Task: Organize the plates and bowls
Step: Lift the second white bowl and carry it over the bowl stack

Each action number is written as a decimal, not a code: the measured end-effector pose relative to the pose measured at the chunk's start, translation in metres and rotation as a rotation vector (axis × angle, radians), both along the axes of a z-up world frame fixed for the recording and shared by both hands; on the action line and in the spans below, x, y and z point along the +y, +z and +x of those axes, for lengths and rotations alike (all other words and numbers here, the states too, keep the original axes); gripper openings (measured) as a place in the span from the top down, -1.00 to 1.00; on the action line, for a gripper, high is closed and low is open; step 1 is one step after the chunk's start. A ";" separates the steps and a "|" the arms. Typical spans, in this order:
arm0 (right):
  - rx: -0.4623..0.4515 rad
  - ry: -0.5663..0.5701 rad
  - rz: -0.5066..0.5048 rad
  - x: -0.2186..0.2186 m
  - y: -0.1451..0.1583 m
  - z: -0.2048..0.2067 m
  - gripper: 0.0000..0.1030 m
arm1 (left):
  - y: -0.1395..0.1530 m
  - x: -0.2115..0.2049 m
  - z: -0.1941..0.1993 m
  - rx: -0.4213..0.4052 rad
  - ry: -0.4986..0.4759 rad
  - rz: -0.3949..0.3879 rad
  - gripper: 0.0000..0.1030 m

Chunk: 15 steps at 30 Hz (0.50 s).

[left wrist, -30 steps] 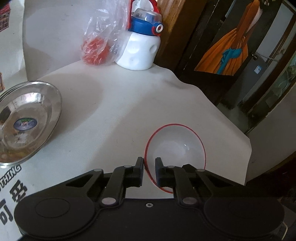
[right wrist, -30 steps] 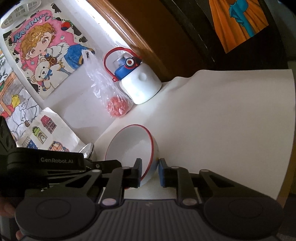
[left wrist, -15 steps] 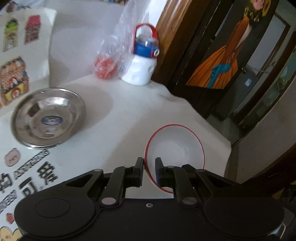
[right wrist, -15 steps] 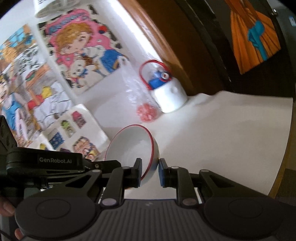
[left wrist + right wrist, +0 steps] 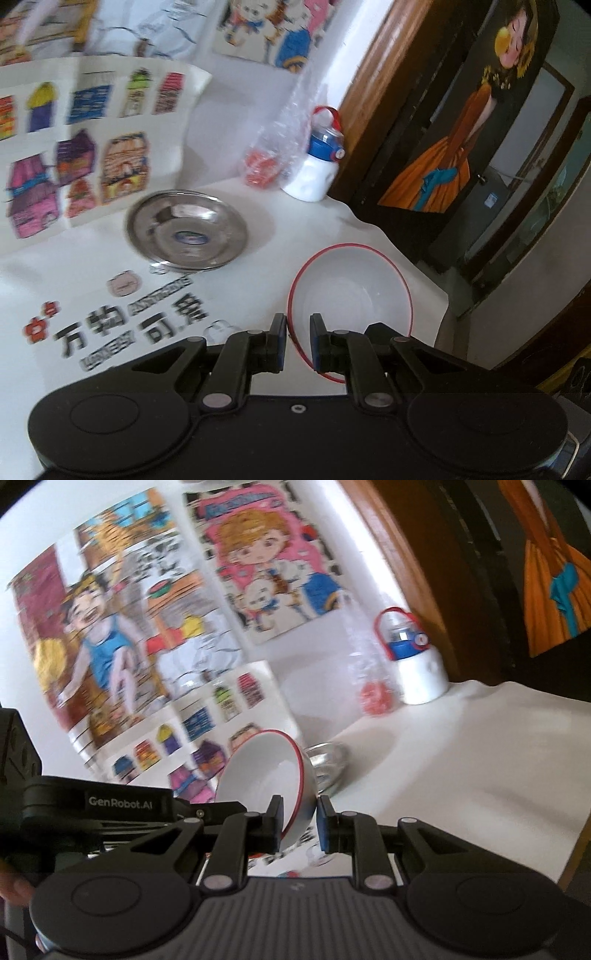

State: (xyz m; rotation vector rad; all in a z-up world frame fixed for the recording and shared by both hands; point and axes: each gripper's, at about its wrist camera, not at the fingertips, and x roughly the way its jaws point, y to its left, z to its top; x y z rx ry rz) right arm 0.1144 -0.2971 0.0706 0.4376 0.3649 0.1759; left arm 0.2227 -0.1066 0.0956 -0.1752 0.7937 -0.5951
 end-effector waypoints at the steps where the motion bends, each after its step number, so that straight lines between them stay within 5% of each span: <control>1: 0.000 0.010 -0.005 0.006 0.000 -0.002 0.59 | 0.001 0.007 -0.003 0.000 0.010 -0.002 0.74; 15: 0.070 0.117 0.007 0.053 -0.021 -0.016 0.59 | -0.020 0.085 -0.040 0.006 0.086 0.011 0.74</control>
